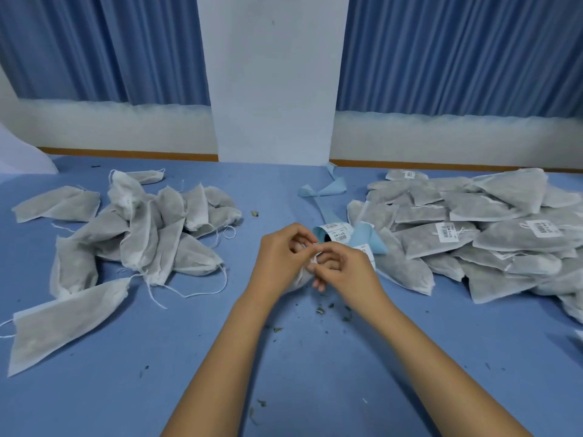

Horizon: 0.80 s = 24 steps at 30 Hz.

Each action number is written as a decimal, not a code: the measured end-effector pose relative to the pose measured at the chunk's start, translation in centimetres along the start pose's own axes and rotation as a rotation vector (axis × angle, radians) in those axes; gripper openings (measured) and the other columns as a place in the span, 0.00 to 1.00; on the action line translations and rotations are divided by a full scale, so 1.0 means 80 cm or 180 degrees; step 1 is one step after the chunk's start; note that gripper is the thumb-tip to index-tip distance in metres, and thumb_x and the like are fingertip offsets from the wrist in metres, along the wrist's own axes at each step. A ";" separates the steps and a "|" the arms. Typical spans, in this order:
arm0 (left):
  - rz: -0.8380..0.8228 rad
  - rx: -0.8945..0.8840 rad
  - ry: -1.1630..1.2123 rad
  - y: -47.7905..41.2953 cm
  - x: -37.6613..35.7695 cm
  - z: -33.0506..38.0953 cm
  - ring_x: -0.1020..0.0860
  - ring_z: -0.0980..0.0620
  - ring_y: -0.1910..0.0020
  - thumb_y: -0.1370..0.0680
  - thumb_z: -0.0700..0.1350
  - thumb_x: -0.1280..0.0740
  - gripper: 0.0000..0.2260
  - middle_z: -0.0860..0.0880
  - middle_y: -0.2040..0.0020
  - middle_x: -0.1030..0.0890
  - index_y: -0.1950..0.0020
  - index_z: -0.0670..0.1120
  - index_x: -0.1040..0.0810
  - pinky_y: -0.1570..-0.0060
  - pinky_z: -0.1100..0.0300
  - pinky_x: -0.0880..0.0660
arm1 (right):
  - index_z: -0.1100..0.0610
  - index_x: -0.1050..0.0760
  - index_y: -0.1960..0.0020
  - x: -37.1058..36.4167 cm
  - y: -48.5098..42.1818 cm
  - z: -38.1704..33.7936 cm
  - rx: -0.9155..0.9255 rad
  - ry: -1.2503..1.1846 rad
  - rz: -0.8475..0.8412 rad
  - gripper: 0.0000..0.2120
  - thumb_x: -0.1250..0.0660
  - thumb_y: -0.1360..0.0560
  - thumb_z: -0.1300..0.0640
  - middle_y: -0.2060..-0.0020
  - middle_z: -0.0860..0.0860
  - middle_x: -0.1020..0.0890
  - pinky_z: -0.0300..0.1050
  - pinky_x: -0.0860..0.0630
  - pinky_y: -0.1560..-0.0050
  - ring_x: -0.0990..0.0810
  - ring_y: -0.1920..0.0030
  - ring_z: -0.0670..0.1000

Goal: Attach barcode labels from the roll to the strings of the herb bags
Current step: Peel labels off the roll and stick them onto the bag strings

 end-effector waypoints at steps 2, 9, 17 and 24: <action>0.0006 0.0030 0.0335 -0.001 -0.005 -0.006 0.22 0.60 0.66 0.29 0.36 0.25 0.10 0.54 0.66 0.19 0.62 0.50 0.21 0.61 0.68 0.27 | 0.55 0.22 0.58 0.009 0.000 0.010 0.0026 -0.0135 0.0099 0.08 0.29 0.28 0.68 0.73 0.51 0.20 0.37 0.25 0.64 0.22 0.73 0.49; -0.0616 0.0037 0.0268 0.008 -0.010 -0.018 0.20 0.60 0.52 0.29 0.41 0.23 0.13 0.58 0.54 0.17 0.49 0.54 0.20 0.52 0.70 0.27 | 0.62 0.25 0.60 0.038 -0.006 0.024 0.0008 -0.0843 0.0527 0.06 0.33 0.25 0.69 0.73 0.54 0.19 0.36 0.23 0.65 0.19 0.72 0.49; -0.0302 -0.0185 0.0045 0.014 0.001 -0.008 0.21 0.65 0.57 0.25 0.36 0.30 0.14 0.61 0.58 0.16 0.57 0.57 0.18 0.56 0.75 0.30 | 0.58 0.20 0.56 0.032 0.005 0.013 0.0193 -0.0667 0.0433 0.02 0.30 0.26 0.64 0.69 0.55 0.18 0.41 0.24 0.66 0.21 0.70 0.54; -0.0464 -0.0565 -0.0193 0.022 -0.006 0.009 0.23 0.62 0.53 0.26 0.33 0.40 0.16 0.55 0.53 0.19 0.47 0.46 0.17 0.52 0.71 0.31 | 0.60 0.19 0.57 0.042 0.014 -0.002 0.0510 -0.0099 0.0687 0.06 0.33 0.25 0.68 0.64 0.52 0.18 0.33 0.26 0.67 0.21 0.70 0.44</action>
Point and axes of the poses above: each hand's wrist, its own y-axis away from the middle knuckle, its own x-axis out of the back of the hand, z = x × y, the point moved 8 cm from there along -y, towards the middle knuckle
